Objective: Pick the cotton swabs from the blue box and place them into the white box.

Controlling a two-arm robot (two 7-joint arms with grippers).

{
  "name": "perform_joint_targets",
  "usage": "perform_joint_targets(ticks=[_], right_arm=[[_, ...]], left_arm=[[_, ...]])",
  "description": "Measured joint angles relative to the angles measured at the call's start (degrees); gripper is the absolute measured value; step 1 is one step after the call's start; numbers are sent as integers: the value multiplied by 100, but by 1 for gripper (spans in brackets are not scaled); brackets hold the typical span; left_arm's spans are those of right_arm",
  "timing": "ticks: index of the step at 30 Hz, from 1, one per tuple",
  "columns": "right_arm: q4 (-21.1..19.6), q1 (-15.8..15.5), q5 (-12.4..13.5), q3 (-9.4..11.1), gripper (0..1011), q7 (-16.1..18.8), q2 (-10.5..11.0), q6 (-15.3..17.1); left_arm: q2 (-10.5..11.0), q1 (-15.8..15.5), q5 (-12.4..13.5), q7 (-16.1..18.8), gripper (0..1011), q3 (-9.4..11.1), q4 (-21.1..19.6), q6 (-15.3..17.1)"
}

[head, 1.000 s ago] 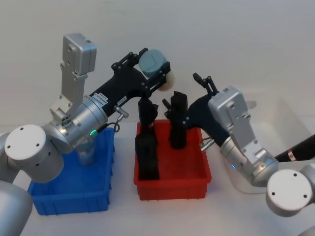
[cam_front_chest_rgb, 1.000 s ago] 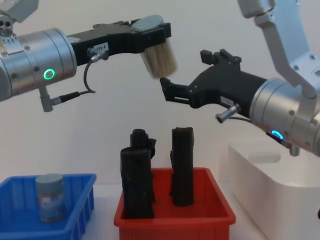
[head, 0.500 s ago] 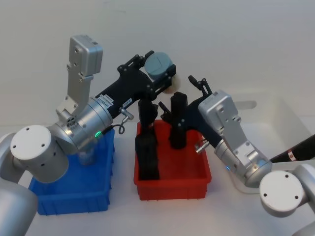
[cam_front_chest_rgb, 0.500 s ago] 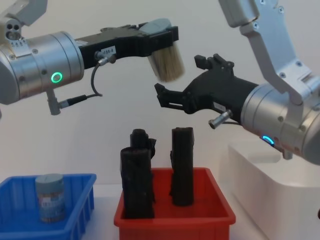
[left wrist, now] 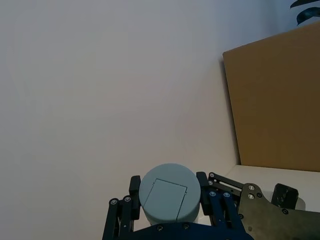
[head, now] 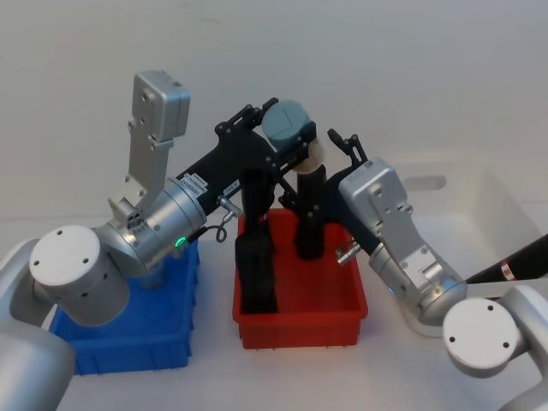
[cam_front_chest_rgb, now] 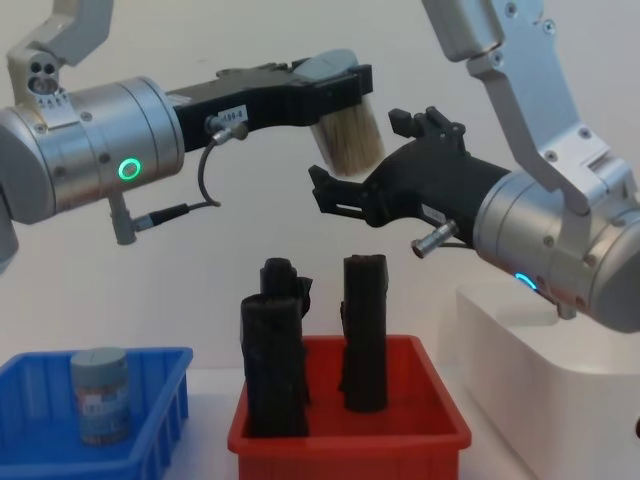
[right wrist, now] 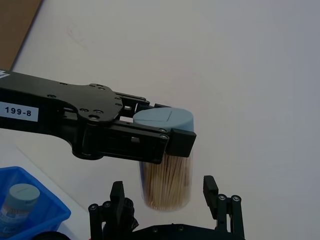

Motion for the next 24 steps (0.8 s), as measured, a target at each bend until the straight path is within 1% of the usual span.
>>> perform_joint_targets(ticks=[24], right_arm=[[230, 115, -180, -21, 1001, -300, -74, -54]], left_arm=[[-37, 109, -34, 97, 673, 95, -92, -17]])
